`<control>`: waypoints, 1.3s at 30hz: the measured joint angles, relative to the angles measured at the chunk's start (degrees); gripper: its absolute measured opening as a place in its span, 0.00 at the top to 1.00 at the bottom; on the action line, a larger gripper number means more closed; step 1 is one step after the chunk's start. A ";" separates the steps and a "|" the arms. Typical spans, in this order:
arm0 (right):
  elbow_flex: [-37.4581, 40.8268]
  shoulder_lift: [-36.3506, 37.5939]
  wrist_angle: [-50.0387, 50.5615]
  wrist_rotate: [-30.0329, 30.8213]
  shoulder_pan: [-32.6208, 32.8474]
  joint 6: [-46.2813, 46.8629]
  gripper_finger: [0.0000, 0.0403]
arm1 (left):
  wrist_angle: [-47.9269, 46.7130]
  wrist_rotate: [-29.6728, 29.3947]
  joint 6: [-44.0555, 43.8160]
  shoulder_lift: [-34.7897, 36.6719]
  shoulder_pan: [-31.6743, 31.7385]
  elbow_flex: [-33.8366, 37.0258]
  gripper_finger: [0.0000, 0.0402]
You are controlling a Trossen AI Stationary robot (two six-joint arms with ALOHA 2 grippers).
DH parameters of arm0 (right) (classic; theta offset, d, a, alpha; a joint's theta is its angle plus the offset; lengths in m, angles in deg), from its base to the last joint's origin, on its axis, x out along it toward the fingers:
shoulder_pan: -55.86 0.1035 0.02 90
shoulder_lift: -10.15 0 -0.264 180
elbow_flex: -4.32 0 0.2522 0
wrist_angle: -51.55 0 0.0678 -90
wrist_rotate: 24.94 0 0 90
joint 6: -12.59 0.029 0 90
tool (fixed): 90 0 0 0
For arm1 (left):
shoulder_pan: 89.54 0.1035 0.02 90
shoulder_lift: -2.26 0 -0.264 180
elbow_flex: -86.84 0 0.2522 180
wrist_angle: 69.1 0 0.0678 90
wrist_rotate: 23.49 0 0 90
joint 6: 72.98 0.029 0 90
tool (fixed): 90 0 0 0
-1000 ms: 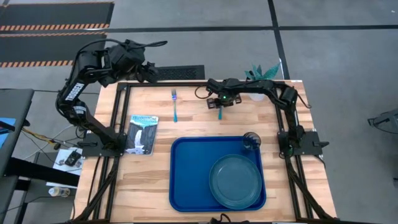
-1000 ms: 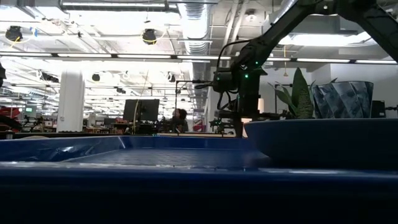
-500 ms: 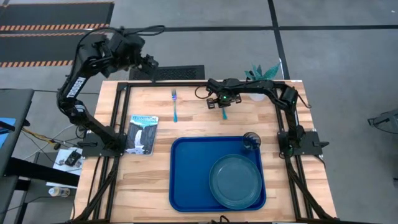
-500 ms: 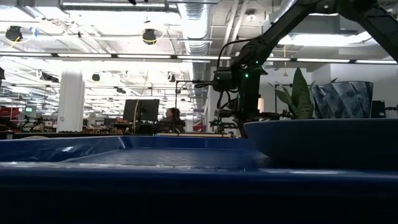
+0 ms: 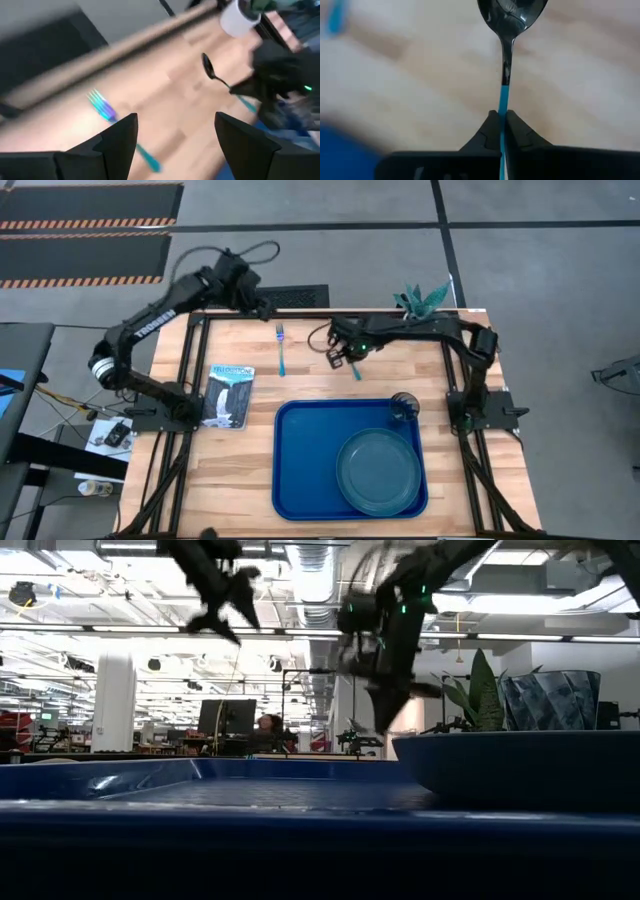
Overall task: Pick and place plate/cup/fork/spoon on tray
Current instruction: Put the blue spoon beside the blue plate on the blue tray
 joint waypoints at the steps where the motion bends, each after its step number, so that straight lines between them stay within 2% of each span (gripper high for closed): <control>1: -0.07 0.48 -0.28 -0.06 1.08 0.01 0.97 | 1.66 2.37 -2.05 -0.15 0.30 3.44 0.38; 7: -0.05 0.81 -2.39 0.34 6.62 -0.17 0.95 | 18.49 14.79 -14.66 -3.22 -2.11 19.70 0.38; 9: -0.07 0.37 -3.44 0.41 8.40 -0.12 0.95 | 23.83 18.67 -18.27 -4.36 -3.51 22.46 0.38; 11: -0.04 -0.48 -4.78 0.28 9.77 0.27 0.95 | 26.32 20.10 -20.41 -5.57 -4.98 23.55 0.38; 16: -0.07 -2.37 -7.95 -0.19 11.89 0.65 0.95 | 32.25 19.90 -22.10 -7.70 -9.22 23.55 0.38; 21: -0.12 -3.15 -9.54 -0.35 13.09 0.56 0.95 | 35.34 17.13 -24.62 -10.09 -11.96 23.49 0.38; 27: -0.20 -2.91 -10.99 -1.07 13.99 0.44 0.95 | 38.27 16.39 -26.29 -13.27 -13.50 23.41 0.38; 33: -0.14 -2.92 -11.52 -1.15 14.48 0.45 0.95 | 40.01 12.63 -27.60 -13.31 -14.46 23.47 0.38; 39: -0.14 -2.93 -12.66 -1.23 15.28 0.46 0.95 | 41.99 11.53 -28.99 -13.28 -16.06 23.42 0.44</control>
